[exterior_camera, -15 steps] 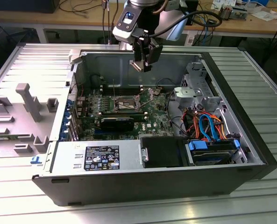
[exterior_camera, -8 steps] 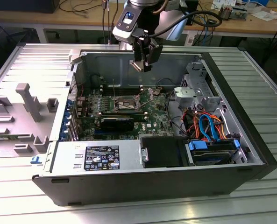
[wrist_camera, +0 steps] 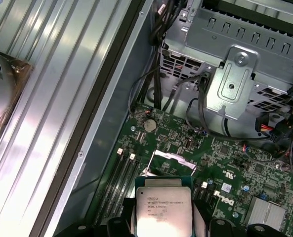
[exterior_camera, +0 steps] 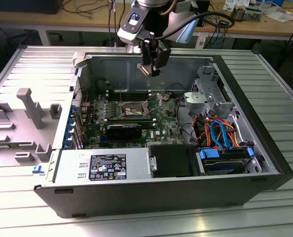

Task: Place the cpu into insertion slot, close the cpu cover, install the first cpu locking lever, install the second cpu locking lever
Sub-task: 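Place the cpu into insertion slot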

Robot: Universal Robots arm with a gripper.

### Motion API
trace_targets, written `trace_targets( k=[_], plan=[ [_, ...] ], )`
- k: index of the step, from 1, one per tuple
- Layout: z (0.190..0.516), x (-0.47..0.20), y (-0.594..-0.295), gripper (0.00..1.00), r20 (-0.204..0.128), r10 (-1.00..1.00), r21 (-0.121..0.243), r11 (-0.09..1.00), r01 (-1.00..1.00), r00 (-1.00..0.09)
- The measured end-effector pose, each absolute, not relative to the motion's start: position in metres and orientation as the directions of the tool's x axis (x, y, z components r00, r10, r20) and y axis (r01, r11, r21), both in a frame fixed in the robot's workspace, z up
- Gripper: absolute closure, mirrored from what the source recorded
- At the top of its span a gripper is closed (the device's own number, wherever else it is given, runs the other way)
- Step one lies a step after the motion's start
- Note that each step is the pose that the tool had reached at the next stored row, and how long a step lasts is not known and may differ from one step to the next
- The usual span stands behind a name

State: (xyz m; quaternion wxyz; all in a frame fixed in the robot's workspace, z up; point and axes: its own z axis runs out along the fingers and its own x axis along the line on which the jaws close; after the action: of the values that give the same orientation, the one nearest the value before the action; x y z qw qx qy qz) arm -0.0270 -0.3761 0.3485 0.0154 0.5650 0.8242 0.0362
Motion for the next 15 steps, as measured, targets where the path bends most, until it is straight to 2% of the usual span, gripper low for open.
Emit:
trace_targets(
  k=[15],
  plan=[
    [0.3460,-0.0270,-0.3769,0.46,0.016,0.938,0.077,0.344,0.936,-0.346]
  ],
)
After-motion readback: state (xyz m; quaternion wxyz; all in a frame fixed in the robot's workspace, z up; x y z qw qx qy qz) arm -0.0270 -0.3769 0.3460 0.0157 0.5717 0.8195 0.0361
